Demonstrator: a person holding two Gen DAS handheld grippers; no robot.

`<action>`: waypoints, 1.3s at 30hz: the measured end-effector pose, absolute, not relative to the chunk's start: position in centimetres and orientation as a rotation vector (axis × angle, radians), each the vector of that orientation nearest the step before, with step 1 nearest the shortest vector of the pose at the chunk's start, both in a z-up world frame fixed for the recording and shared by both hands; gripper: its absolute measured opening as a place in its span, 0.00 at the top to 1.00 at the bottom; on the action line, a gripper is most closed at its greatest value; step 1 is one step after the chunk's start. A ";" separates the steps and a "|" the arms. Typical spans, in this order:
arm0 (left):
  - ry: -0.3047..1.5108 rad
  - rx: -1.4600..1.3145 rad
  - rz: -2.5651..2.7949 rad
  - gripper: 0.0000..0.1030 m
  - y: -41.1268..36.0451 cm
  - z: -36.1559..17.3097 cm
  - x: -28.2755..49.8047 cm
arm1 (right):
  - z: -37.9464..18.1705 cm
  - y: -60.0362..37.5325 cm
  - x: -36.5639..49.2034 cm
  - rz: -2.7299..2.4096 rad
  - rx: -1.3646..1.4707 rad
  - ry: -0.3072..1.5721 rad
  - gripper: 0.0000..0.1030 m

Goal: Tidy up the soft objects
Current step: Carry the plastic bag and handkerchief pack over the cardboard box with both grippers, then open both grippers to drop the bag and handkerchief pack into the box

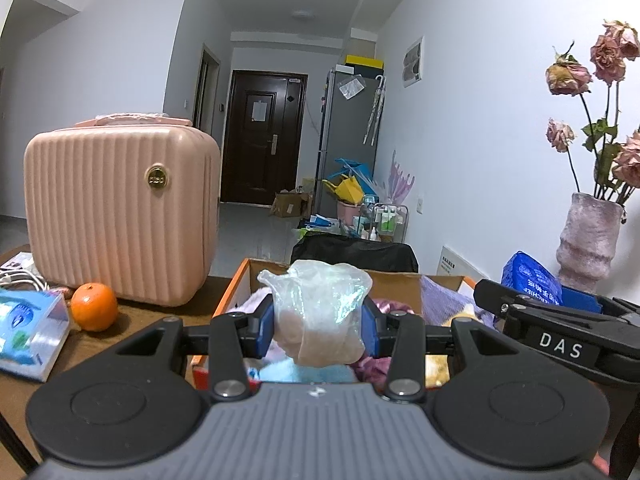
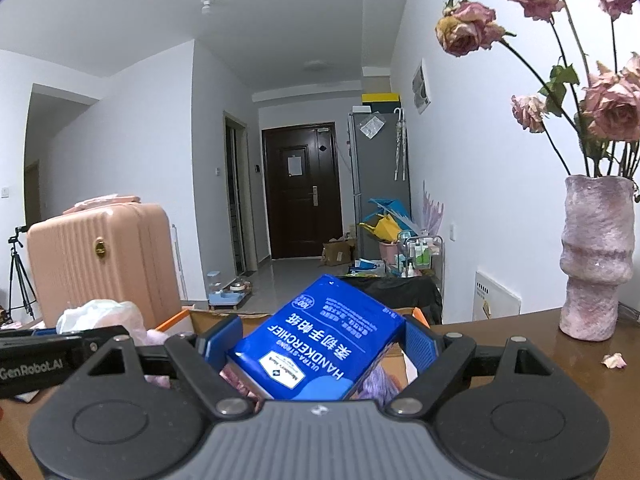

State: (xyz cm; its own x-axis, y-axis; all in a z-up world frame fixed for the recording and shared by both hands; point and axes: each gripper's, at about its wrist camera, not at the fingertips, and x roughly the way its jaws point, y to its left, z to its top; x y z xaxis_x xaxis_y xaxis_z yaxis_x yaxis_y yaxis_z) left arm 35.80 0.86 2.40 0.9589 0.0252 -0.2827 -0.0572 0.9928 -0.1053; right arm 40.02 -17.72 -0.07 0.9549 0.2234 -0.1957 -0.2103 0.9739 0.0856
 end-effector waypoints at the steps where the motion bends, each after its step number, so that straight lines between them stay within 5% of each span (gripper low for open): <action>1: 0.284 -0.115 0.043 0.58 0.9 2.4 36.3 | -0.1 -17.7 40.5 0.219 0.066 0.206 0.18; 26: 0.294 -0.110 0.074 0.58 0.8 0.9 46.1 | -0.7 -17.0 50.2 0.200 0.115 0.273 0.18; 39: 0.310 -0.139 0.095 0.23 1.5 1.0 46.1 | -0.3 -18.6 50.3 0.170 0.179 0.277 0.00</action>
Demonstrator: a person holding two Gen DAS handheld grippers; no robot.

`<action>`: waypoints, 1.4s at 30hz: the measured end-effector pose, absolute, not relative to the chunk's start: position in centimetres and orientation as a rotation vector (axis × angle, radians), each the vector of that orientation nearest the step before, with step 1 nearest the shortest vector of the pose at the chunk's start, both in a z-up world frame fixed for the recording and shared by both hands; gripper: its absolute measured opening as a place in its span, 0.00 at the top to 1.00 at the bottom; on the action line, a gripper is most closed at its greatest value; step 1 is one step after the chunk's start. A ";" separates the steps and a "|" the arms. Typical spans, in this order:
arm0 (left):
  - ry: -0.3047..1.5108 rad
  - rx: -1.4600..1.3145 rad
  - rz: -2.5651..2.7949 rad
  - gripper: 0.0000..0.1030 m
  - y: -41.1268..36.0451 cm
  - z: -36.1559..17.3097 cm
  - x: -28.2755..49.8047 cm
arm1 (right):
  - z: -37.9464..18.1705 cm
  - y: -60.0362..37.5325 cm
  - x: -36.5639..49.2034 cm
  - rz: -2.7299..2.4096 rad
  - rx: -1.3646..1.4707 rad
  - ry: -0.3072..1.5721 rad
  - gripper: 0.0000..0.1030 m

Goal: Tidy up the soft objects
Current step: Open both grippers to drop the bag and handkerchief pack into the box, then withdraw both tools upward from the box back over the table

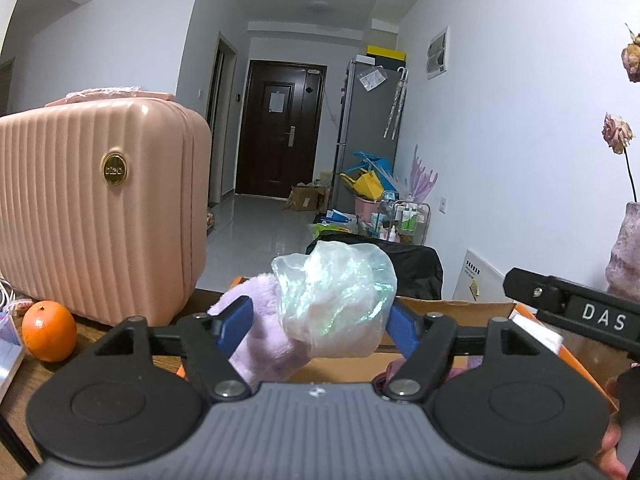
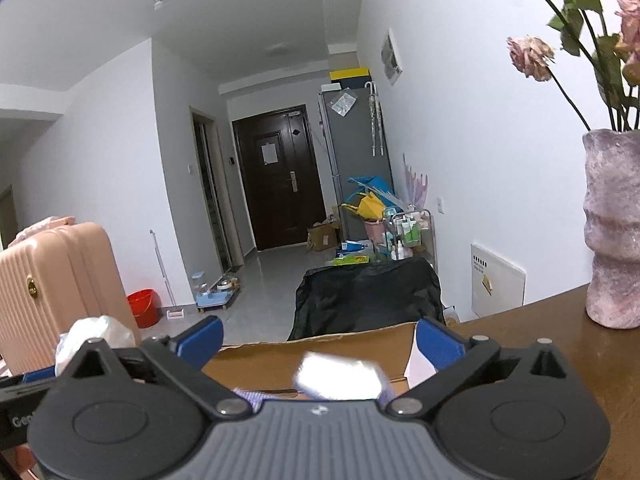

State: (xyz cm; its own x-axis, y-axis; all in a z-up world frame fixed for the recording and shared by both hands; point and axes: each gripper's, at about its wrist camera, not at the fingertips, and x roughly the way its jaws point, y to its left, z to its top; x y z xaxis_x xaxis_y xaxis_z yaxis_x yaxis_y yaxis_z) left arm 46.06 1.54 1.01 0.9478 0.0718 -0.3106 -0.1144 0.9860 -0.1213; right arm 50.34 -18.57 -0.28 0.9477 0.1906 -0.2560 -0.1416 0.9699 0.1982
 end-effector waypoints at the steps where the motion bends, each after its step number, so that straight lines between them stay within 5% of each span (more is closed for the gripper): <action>1: 0.310 -0.139 0.095 0.19 1.6 1.0 46.0 | -0.3 -18.7 50.4 0.168 0.183 0.280 0.00; 9: 0.278 -0.128 0.112 0.00 1.3 1.5 45.2 | -0.3 -18.7 50.1 0.160 0.183 0.283 0.00; 42: 0.291 -0.104 0.105 0.00 3.3 2.6 39.1 | 0.9 -19.8 42.8 0.204 0.078 0.250 0.00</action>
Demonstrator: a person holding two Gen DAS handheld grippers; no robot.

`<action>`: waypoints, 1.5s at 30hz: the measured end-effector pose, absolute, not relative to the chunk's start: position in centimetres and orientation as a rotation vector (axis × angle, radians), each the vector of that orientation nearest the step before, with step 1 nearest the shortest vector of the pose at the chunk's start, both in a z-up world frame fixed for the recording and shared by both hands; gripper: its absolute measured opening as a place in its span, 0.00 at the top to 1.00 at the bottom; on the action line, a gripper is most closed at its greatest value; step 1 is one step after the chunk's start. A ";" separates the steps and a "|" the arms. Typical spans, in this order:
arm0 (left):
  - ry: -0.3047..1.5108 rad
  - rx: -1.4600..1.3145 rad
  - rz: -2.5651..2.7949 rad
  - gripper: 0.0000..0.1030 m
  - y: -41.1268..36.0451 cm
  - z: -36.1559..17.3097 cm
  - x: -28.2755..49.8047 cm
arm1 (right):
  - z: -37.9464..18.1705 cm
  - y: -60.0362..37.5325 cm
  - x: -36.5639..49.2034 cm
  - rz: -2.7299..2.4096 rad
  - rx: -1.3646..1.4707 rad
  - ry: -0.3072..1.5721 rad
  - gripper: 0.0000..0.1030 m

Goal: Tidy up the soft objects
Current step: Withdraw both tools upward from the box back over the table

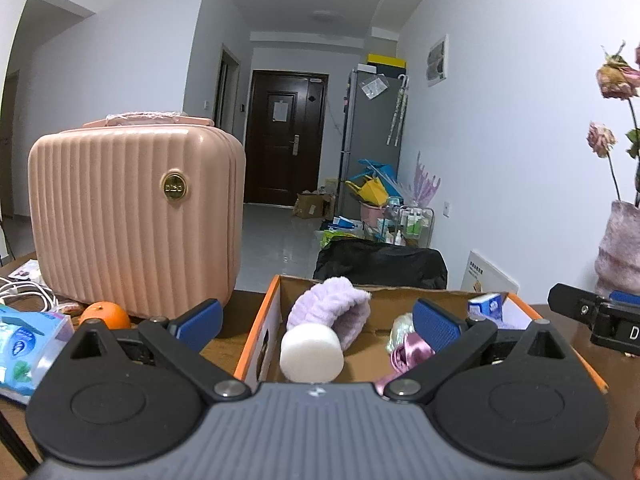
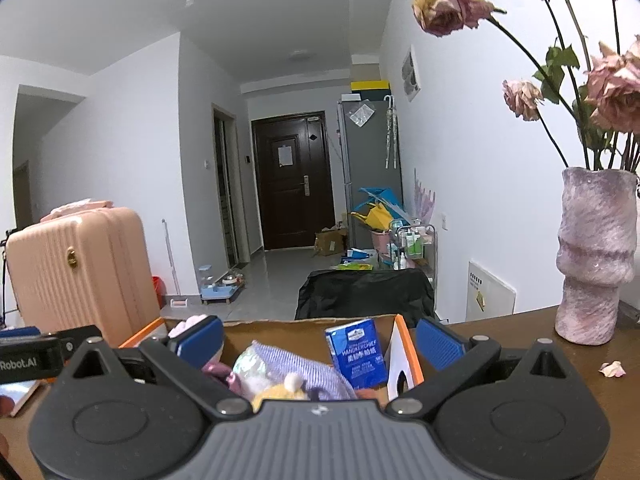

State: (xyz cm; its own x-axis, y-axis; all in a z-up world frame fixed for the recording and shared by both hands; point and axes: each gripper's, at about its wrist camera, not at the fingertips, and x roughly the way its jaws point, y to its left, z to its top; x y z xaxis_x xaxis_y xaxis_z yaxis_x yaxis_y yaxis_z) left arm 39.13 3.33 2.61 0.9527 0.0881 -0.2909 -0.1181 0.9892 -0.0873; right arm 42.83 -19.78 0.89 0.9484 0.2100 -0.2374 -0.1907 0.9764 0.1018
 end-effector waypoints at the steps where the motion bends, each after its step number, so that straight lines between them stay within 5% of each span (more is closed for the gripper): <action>1: 0.291 -0.101 0.102 0.00 3.4 2.6 38.7 | 0.9 -19.8 42.4 0.205 0.072 0.251 0.00; 45: 0.353 -0.050 0.001 0.00 1.5 3.1 11.4 | 1.4 -22.1 15.2 0.258 0.029 0.330 0.00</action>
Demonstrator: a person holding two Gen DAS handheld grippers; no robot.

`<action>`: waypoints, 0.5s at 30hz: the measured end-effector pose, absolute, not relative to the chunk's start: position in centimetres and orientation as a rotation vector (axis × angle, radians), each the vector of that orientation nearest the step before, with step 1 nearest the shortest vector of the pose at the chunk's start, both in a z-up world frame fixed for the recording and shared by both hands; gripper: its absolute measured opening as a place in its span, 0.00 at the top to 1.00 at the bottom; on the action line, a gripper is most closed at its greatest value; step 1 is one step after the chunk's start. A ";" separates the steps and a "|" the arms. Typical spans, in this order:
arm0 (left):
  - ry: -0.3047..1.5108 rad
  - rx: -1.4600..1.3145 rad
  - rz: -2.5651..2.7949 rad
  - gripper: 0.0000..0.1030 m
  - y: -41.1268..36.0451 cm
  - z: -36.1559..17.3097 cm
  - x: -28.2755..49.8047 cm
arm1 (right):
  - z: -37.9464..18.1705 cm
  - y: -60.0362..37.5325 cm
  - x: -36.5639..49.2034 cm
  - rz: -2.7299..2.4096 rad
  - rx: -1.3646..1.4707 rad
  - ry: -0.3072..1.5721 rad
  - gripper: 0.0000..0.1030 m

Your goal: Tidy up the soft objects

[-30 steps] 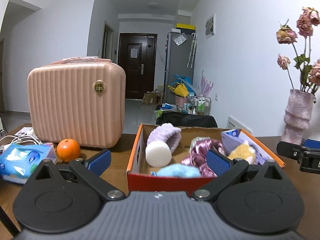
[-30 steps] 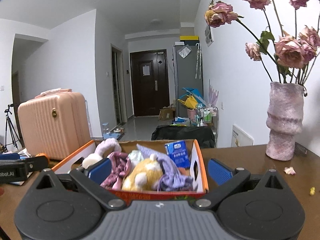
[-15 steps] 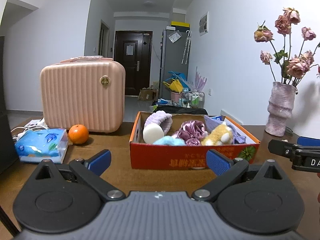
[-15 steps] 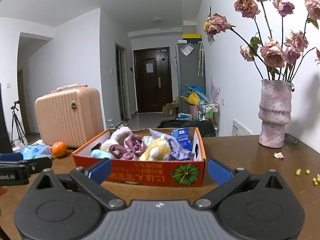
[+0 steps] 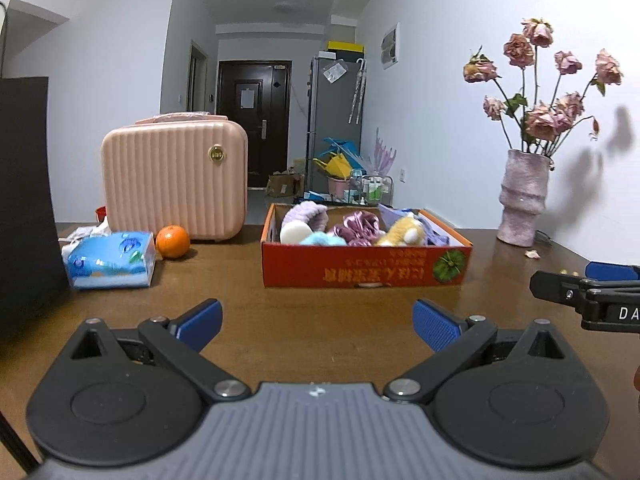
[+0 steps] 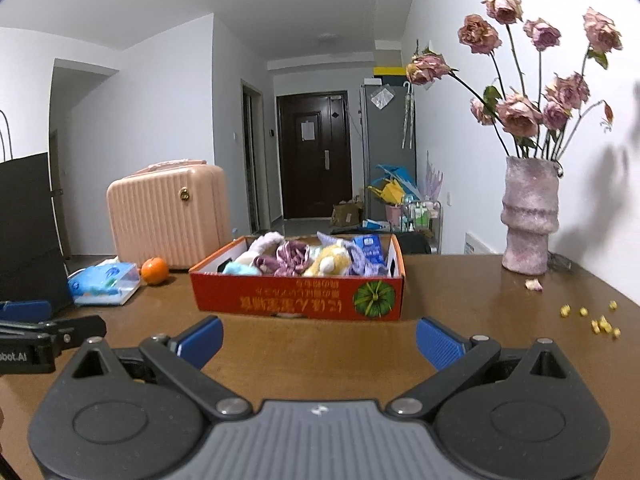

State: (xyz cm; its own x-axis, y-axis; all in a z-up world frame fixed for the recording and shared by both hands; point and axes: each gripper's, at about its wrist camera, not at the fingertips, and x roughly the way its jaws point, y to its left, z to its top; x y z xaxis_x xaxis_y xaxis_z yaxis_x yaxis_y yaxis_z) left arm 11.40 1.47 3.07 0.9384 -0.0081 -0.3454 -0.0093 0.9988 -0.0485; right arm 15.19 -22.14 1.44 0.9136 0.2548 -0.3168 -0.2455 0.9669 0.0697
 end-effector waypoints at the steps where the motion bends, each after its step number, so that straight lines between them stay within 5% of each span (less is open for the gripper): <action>1: 0.357 -0.052 -0.004 0.00 1.4 2.9 10.7 | 1.4 -22.2 14.5 0.258 0.031 0.335 0.00; 15: 0.351 -0.064 -0.009 0.00 1.0 2.9 5.5 | 1.4 -22.0 8.1 0.257 0.018 0.339 0.00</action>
